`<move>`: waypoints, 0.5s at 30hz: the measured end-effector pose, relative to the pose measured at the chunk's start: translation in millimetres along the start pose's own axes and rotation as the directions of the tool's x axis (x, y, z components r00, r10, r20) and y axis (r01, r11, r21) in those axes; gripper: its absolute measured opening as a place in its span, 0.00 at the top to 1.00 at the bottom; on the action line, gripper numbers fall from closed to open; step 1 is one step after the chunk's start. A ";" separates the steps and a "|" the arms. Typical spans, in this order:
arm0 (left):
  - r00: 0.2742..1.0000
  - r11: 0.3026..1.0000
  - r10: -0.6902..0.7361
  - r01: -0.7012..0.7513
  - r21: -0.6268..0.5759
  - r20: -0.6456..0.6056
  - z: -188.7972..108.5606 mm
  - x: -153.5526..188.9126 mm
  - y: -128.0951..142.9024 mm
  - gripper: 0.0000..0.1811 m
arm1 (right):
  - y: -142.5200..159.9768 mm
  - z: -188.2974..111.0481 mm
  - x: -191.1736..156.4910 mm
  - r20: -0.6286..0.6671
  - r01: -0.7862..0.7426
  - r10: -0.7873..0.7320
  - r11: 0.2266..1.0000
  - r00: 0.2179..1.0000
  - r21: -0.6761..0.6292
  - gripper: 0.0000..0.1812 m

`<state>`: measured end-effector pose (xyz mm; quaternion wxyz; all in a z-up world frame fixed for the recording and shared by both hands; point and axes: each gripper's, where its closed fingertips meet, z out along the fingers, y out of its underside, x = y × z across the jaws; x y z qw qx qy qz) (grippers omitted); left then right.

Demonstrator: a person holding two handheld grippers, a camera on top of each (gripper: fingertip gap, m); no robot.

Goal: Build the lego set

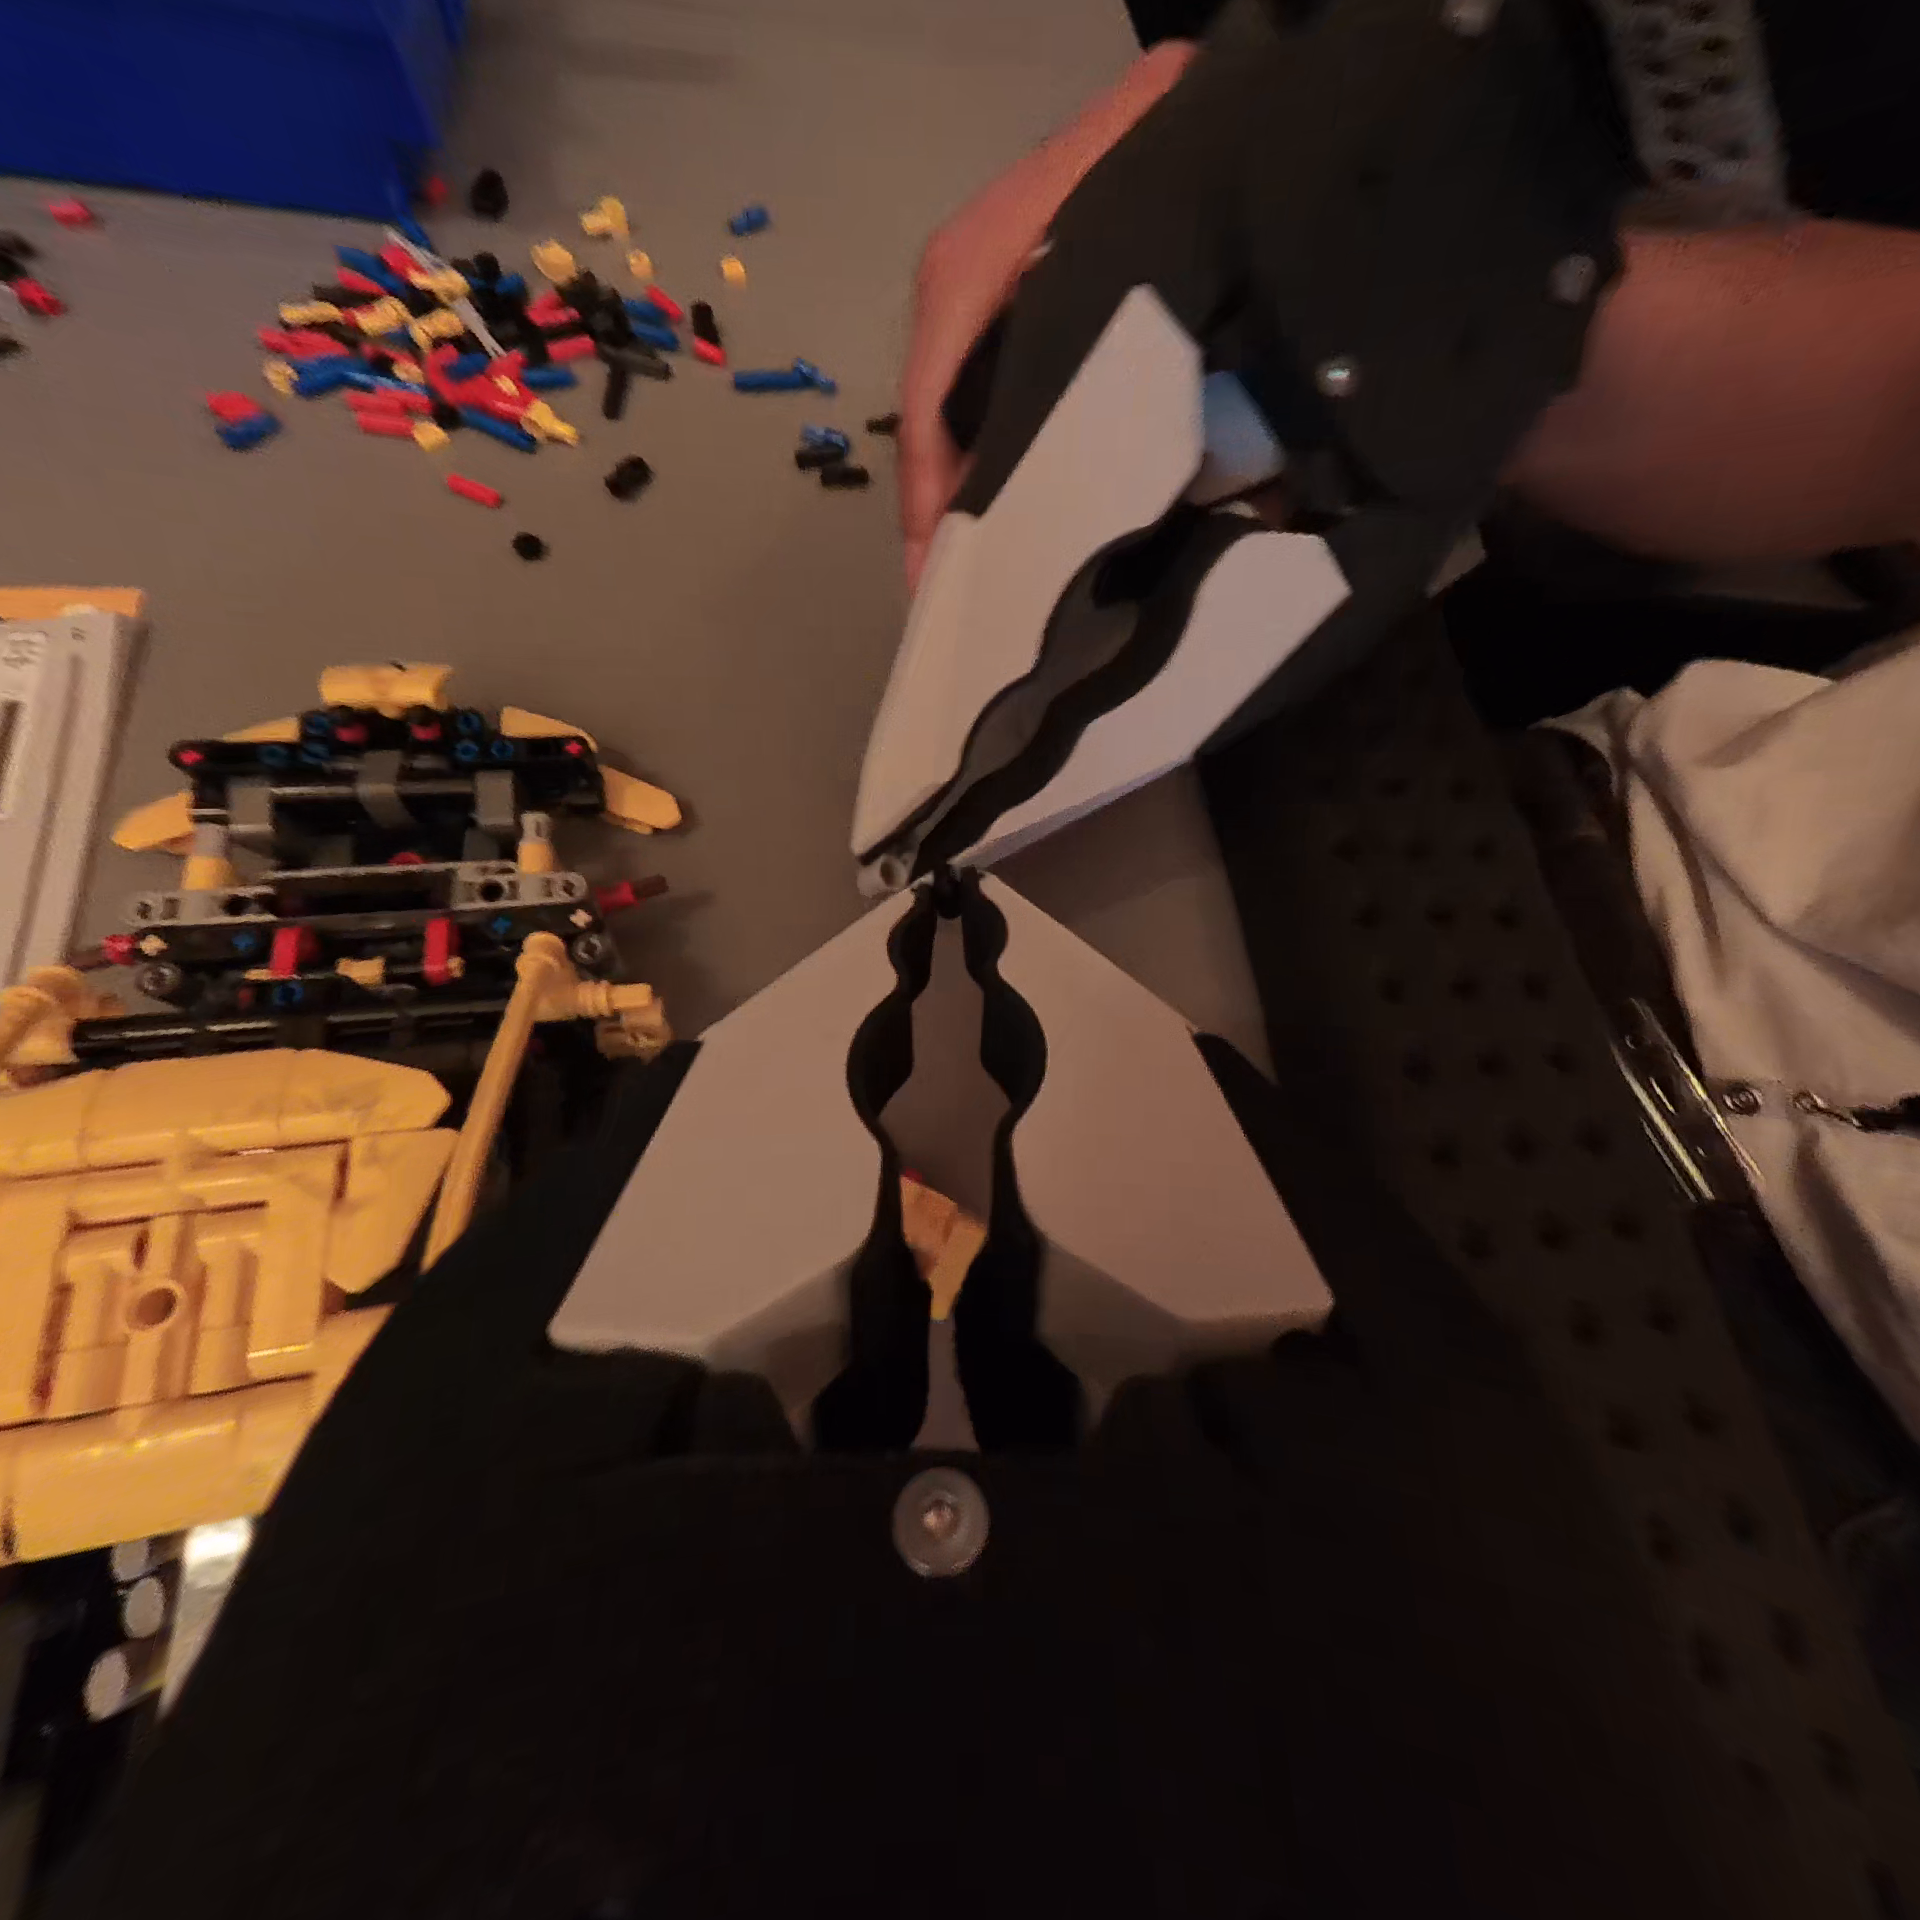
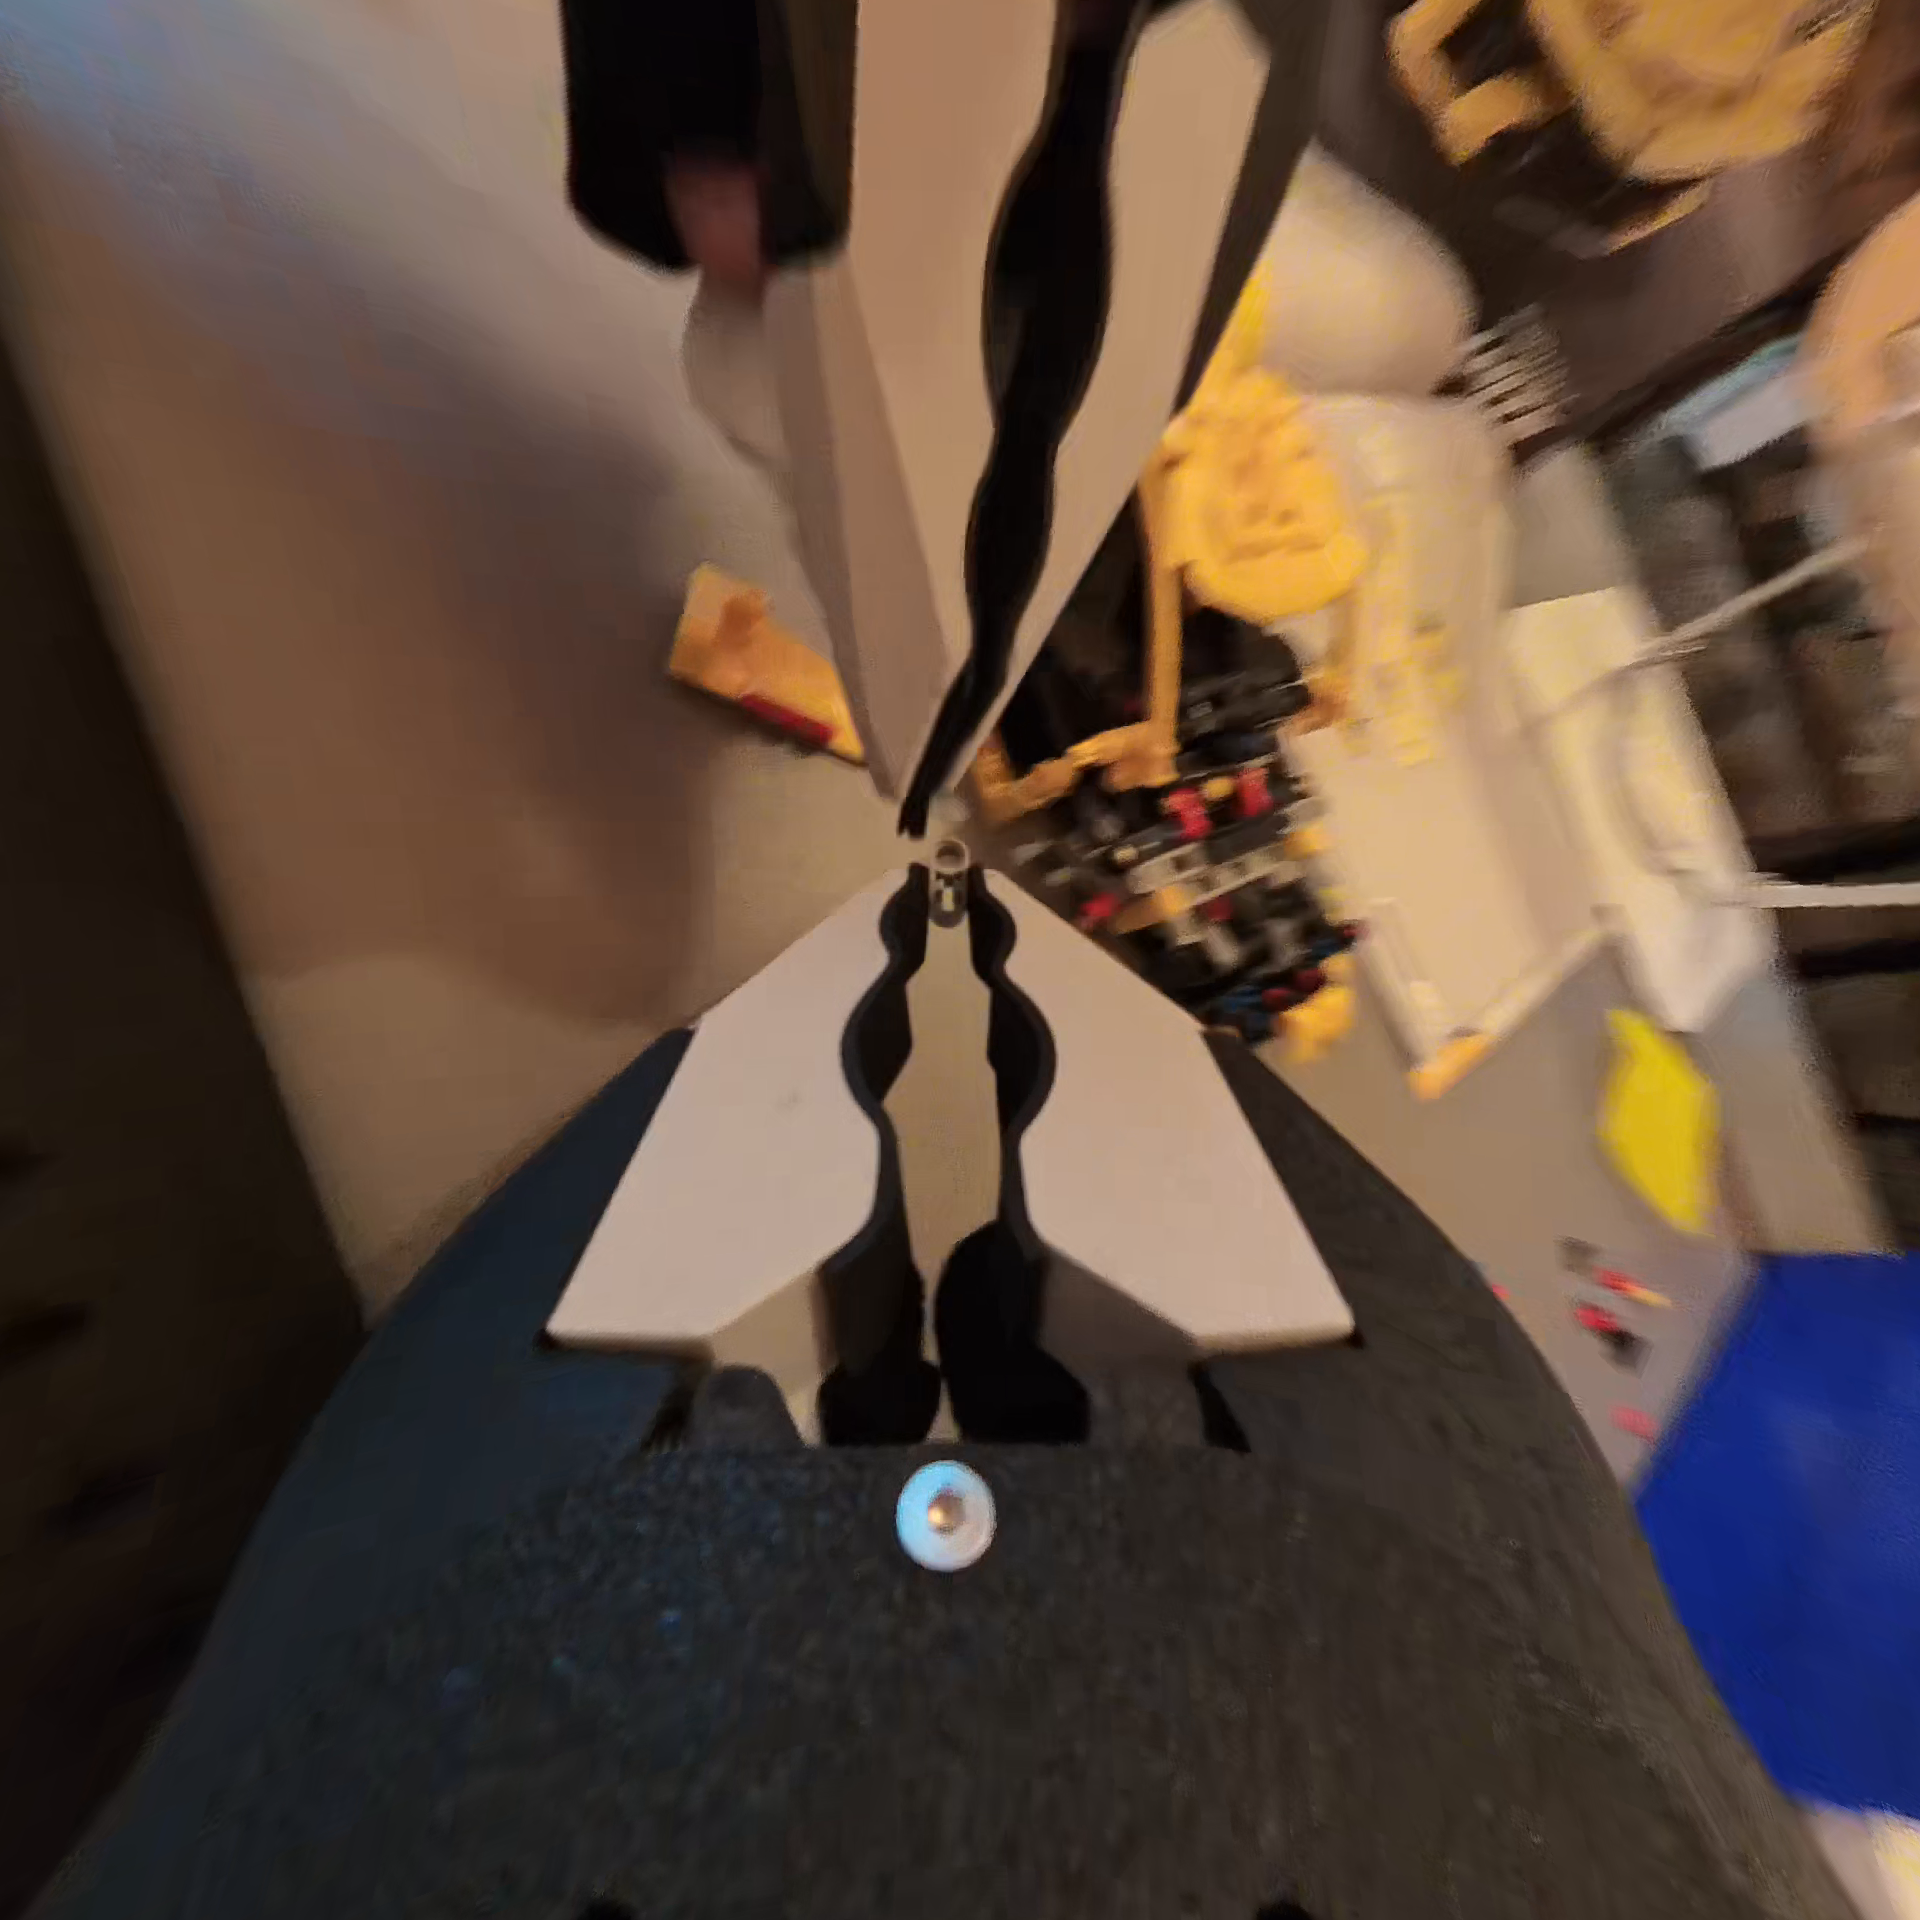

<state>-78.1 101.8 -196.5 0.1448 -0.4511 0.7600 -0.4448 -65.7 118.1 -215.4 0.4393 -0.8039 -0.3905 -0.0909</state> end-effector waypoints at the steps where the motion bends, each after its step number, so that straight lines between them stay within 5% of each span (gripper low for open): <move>1: 1.000 1.000 0.001 -0.002 0.028 0.017 -1.2 -2.5 -5.4 0.98 | -7.2 -5.8 7.5 -0.064 0.032 -0.032 0.999 0.997 -0.005 0.97; 4: 0.998 0.996 0.003 -0.008 0.094 0.060 -6.8 -9.1 -17.6 0.98 | -12.9 -15.2 23.1 -0.205 0.112 -0.124 0.991 0.971 -0.070 0.97; 15: 0.994 0.990 -0.003 -0.013 0.142 0.107 -3.6 -16.3 -26.1 0.98 | -1.8 -20.9 36.9 -0.290 0.136 -0.154 0.987 0.944 -0.082 0.97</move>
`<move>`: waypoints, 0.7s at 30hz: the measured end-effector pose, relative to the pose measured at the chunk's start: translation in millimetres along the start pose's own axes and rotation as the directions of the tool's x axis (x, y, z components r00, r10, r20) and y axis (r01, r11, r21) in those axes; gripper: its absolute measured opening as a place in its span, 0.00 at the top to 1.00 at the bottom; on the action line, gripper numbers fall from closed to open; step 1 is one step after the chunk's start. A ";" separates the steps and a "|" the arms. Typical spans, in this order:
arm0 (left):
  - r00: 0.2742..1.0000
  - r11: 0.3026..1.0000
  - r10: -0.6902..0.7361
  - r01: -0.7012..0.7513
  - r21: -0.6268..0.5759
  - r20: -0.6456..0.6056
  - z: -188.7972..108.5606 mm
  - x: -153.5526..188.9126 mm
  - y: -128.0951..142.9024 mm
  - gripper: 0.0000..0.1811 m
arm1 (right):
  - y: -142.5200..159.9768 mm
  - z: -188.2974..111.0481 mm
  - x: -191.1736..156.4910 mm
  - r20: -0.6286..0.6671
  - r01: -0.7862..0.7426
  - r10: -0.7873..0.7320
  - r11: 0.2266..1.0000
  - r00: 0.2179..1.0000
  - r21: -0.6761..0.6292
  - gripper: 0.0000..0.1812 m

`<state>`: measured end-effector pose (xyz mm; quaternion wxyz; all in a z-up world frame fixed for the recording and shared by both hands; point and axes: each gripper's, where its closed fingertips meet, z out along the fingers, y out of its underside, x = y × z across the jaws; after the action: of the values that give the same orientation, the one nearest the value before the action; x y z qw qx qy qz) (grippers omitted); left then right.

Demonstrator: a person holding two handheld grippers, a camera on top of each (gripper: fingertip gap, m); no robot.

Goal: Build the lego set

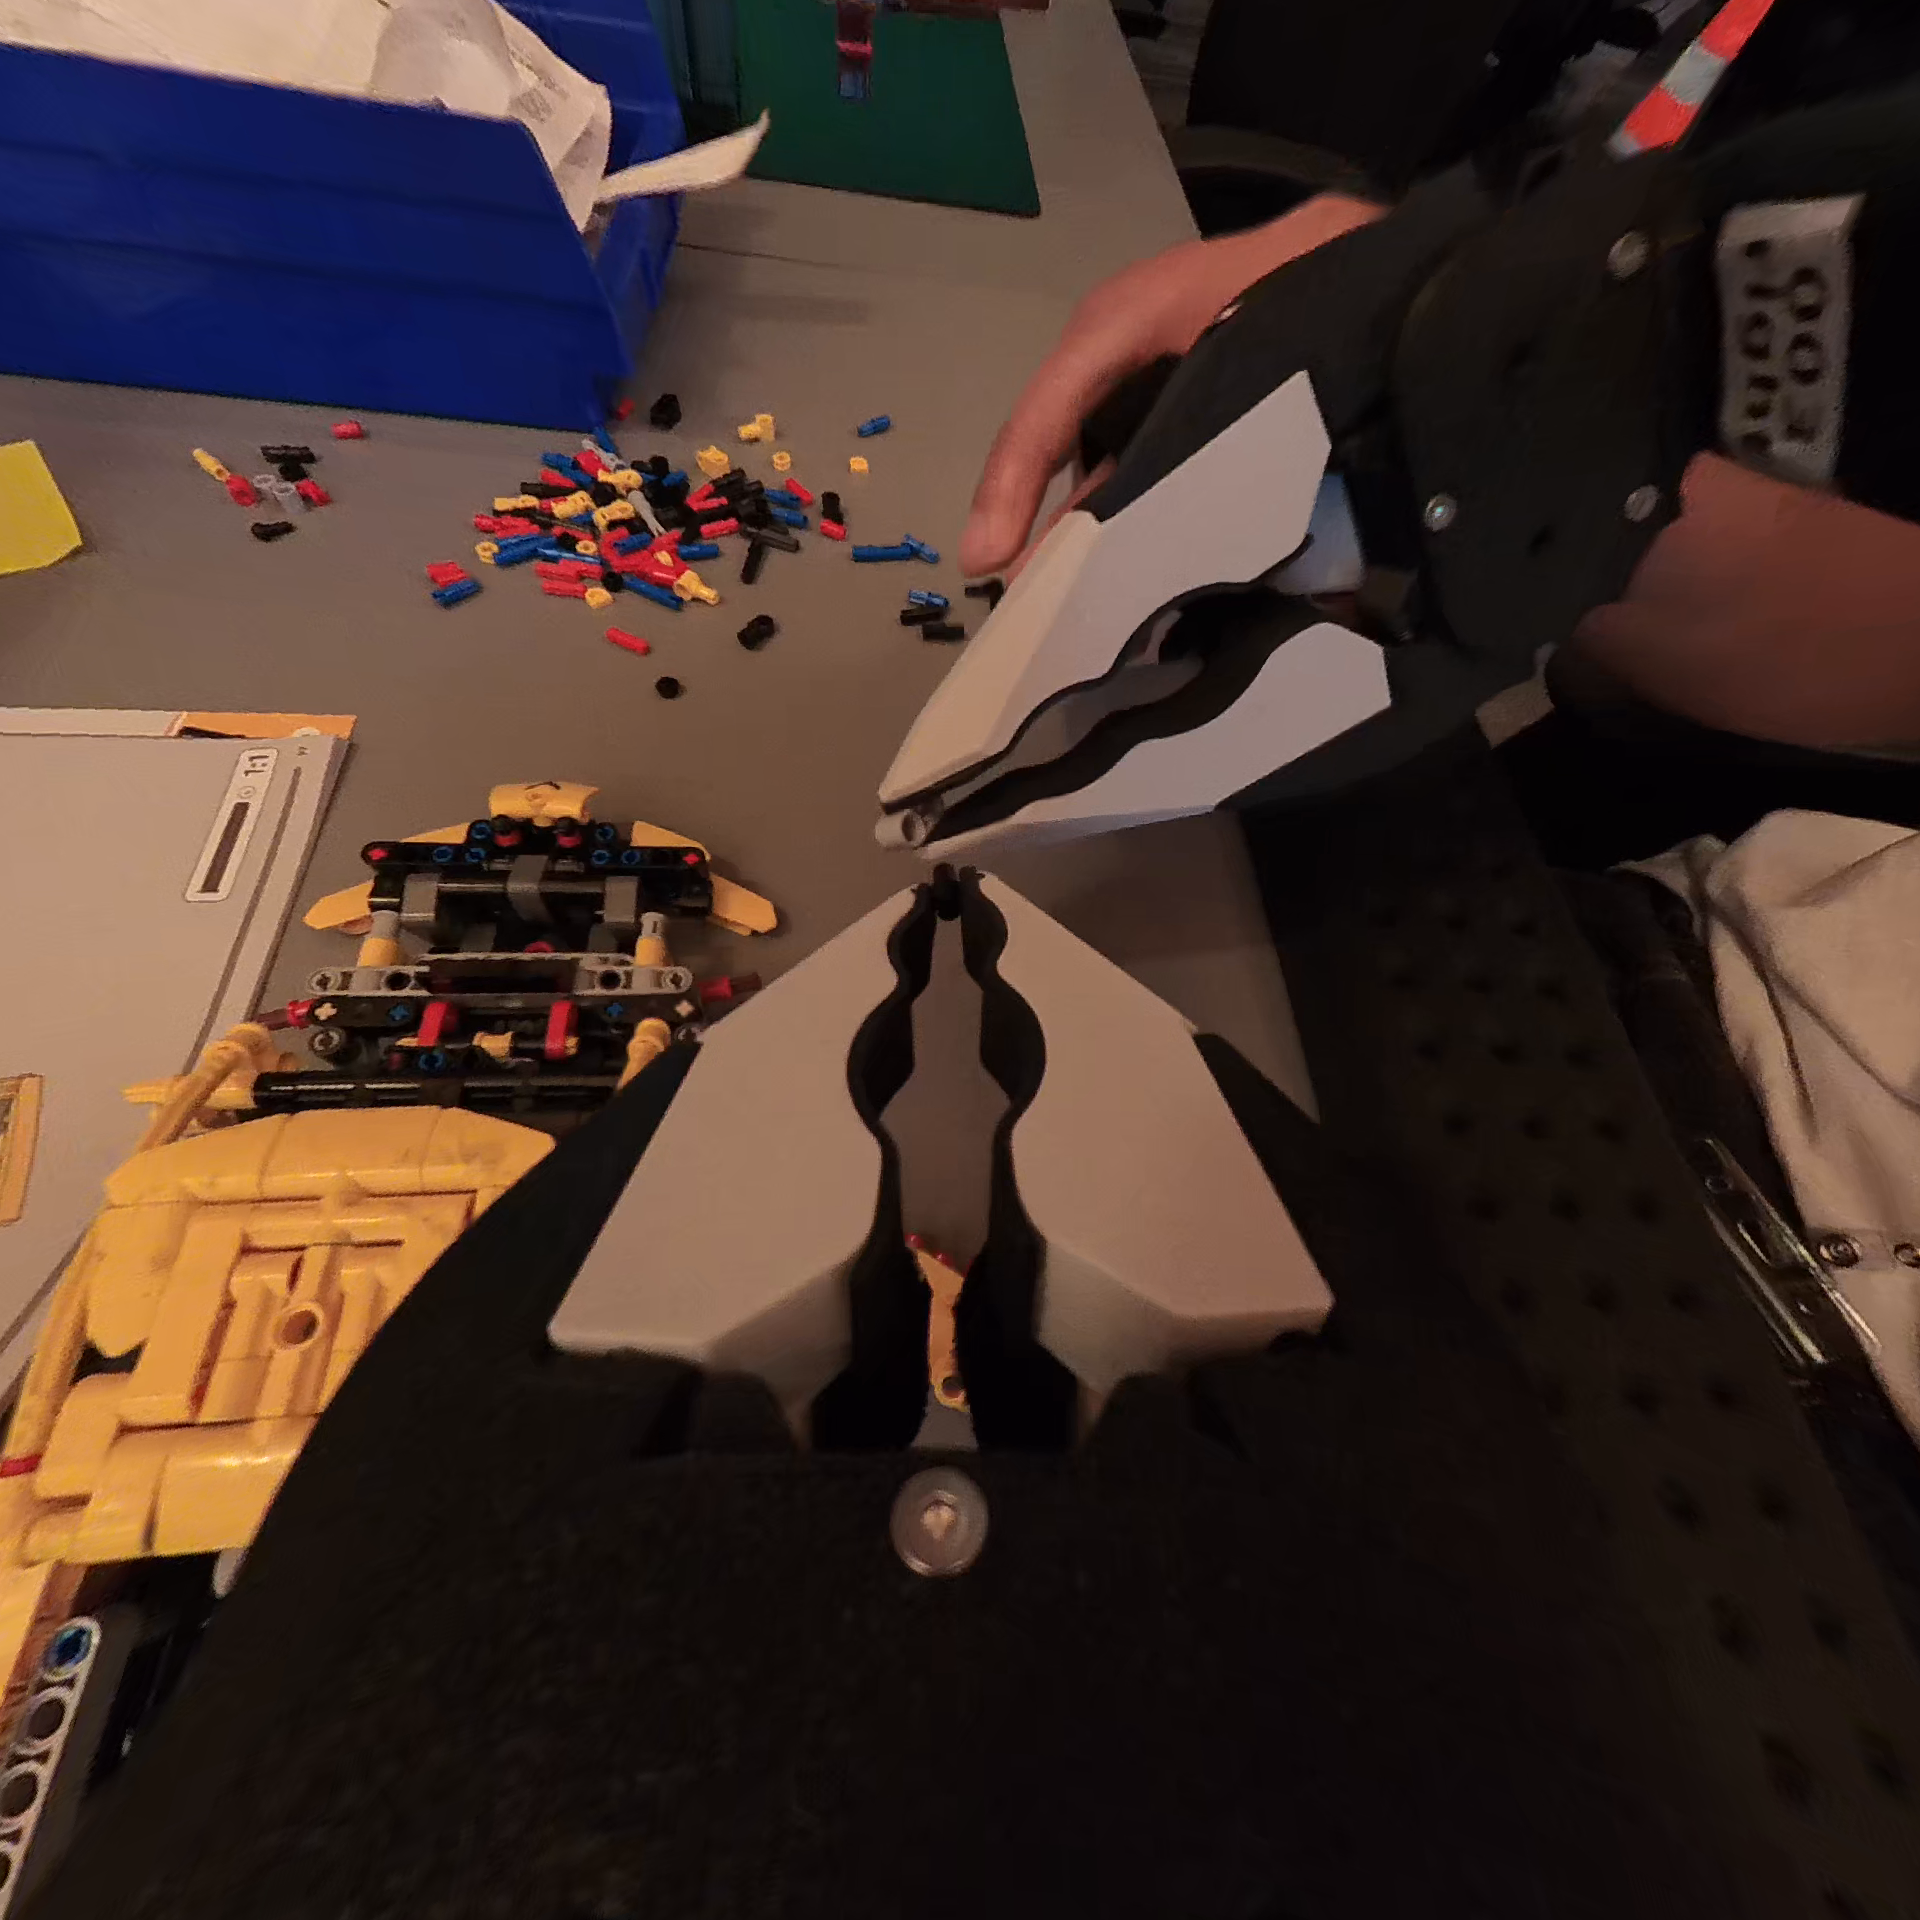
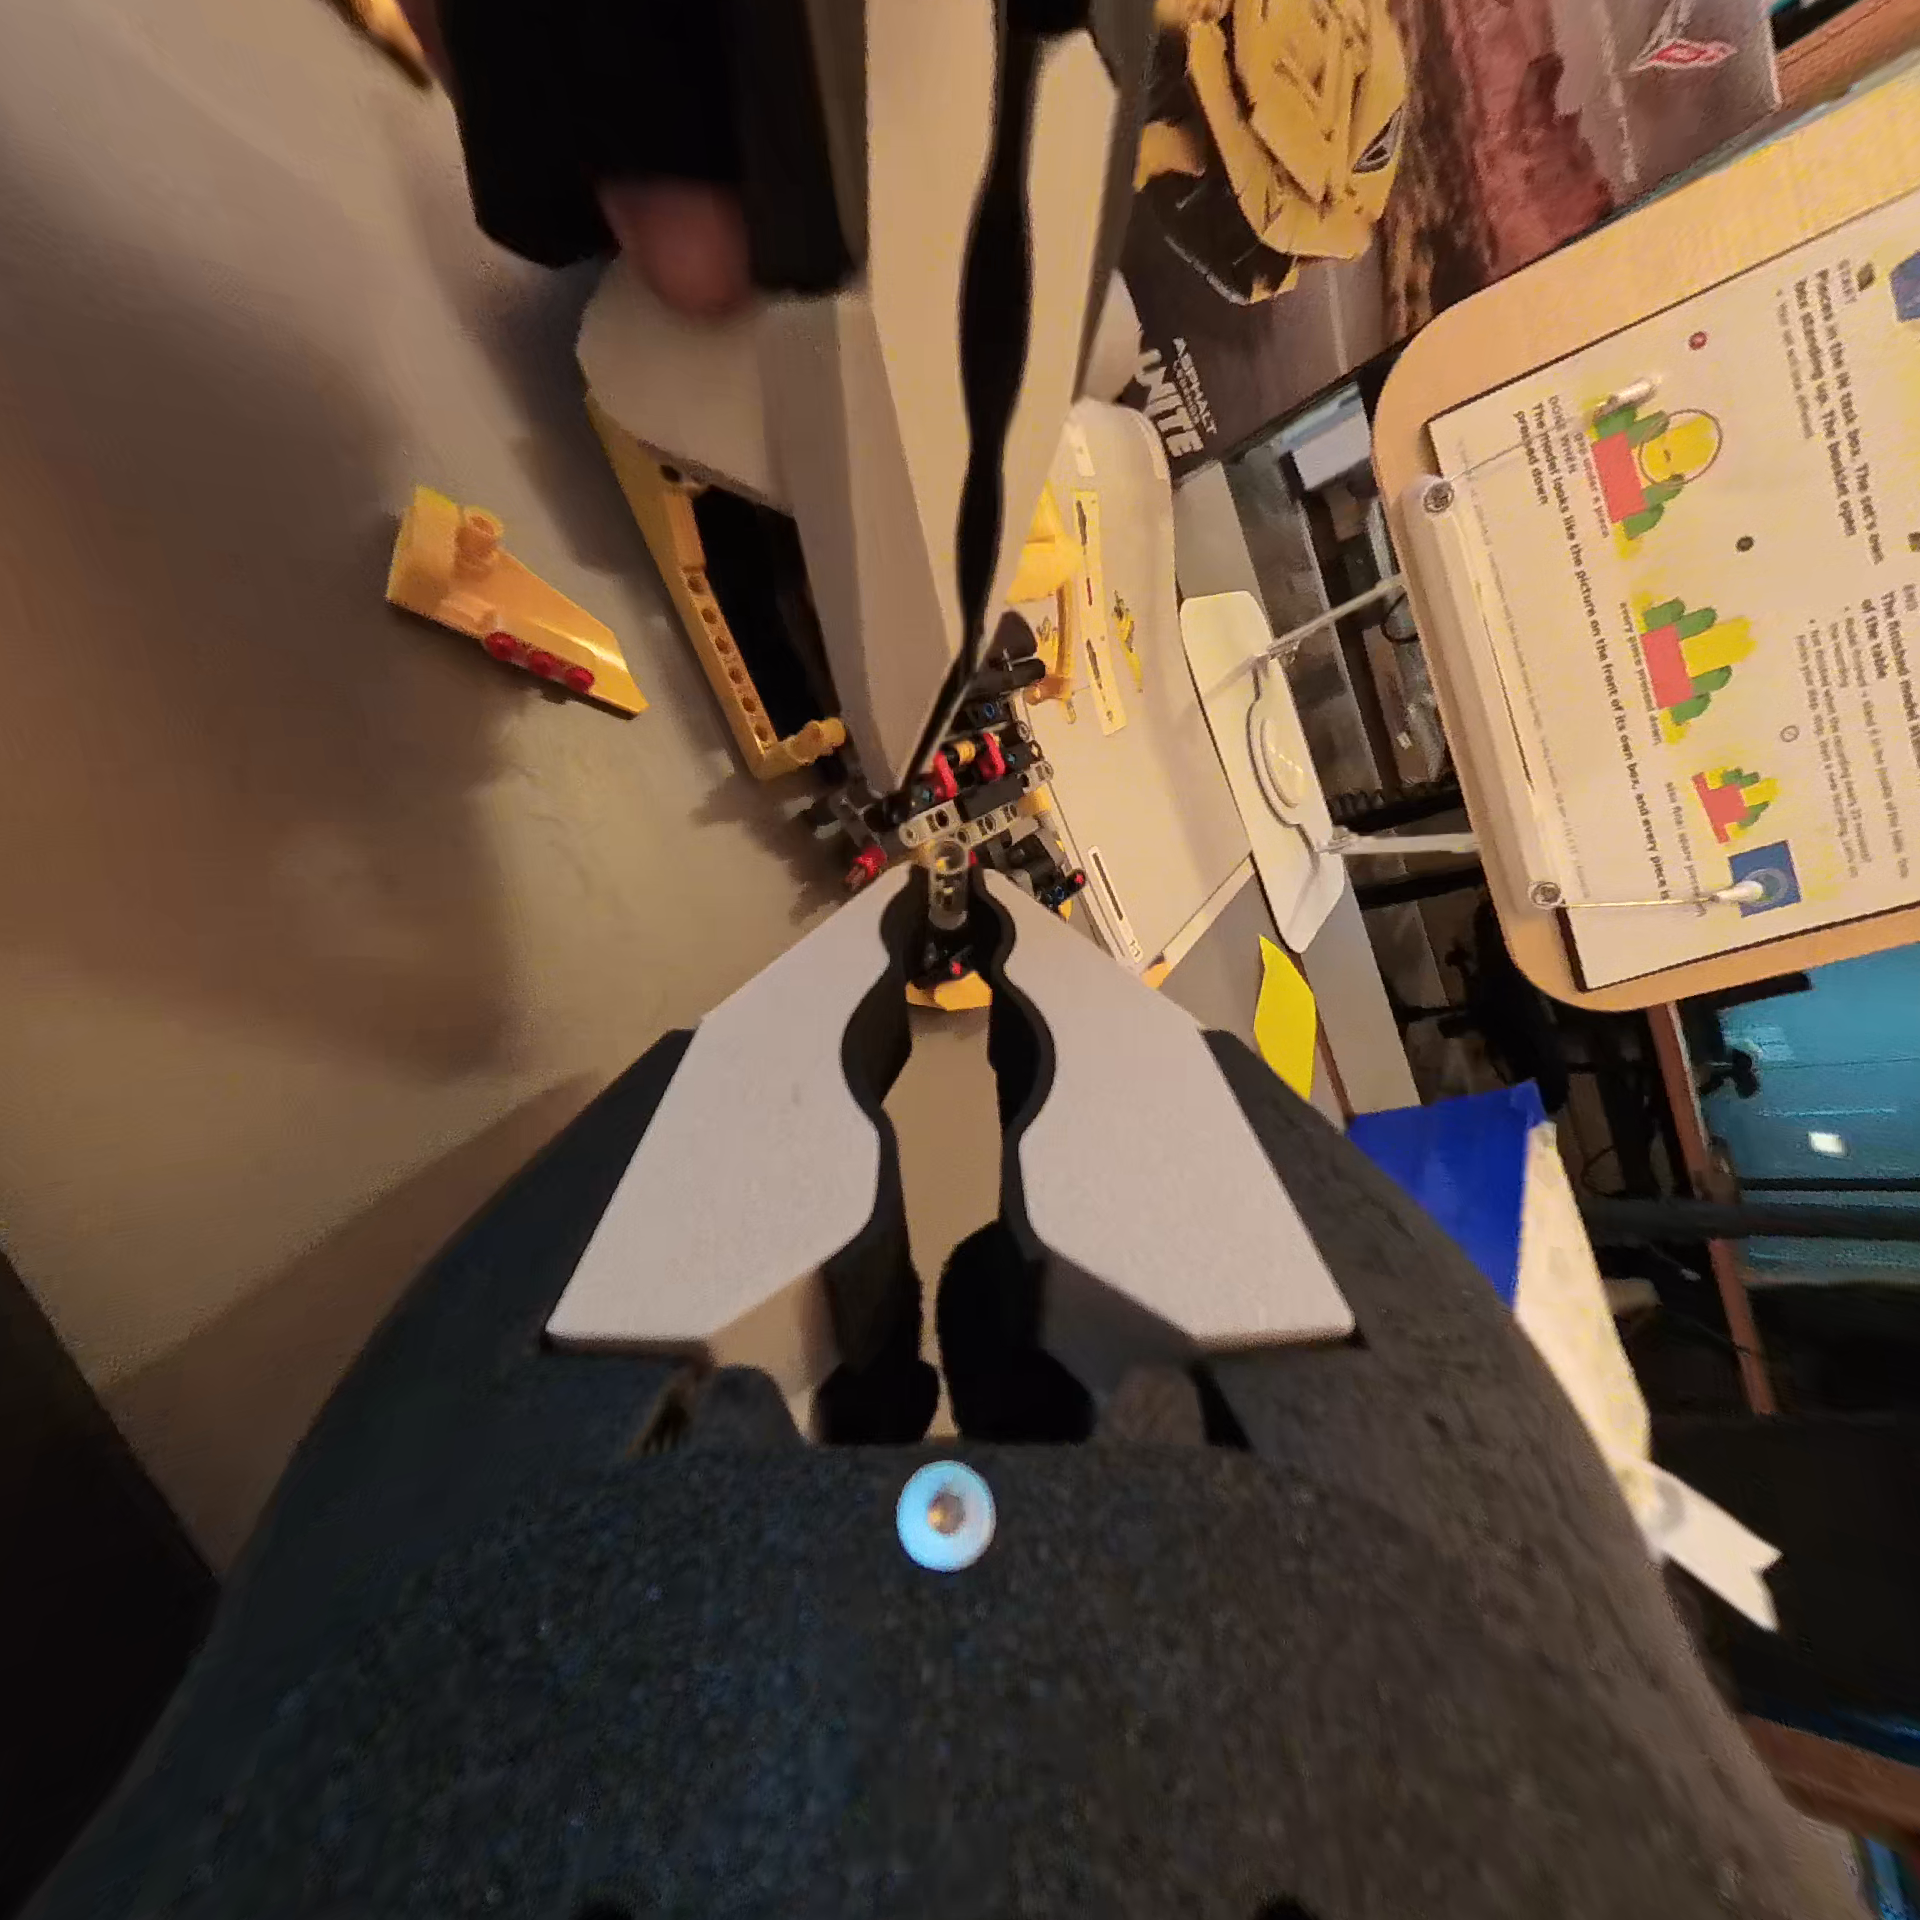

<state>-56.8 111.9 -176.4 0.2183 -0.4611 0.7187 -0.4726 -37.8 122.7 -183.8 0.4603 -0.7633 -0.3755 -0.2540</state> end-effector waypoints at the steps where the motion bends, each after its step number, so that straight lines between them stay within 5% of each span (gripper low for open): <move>1: 1.000 1.000 -0.006 0.006 0.020 -0.001 -1.9 -0.6 -3.2 0.98 | 0.1 -1.4 1.0 0.004 -0.035 0.034 0.999 0.999 0.027 0.97; 5: 0.997 0.991 -0.056 0.061 0.119 -0.046 -10.5 0.3 -18.0 0.98 | -20.8 -17.1 6.8 0.073 -0.250 0.240 0.948 0.968 0.196 0.97; 10: 0.962 0.925 -0.110 0.191 0.327 -0.251 -32.3 15.7 -50.8 0.98 | -57.1 -46.9 27.8 0.310 -0.593 0.506 0.662 0.805 0.459 0.97; 14: 0.939 0.880 -0.091 0.232 0.415 -0.331 -47.3 23.5 -65.9 0.98 | -65.2 -54.5 37.3 0.421 -0.704 0.569 0.501 0.706 0.504 0.97; 21: 0.930 0.871 -0.080 0.240 0.428 -0.359 -50.8 27.7 -68.5 0.98 | -71.5 -55.9 40.4 0.524 -0.772 0.573 0.395 0.630 0.498 0.97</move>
<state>-76.9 103.2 -89.4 0.1585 -0.3686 0.5694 -0.7175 -74.1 107.5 -92.5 0.7138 -0.6467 -0.1538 0.2203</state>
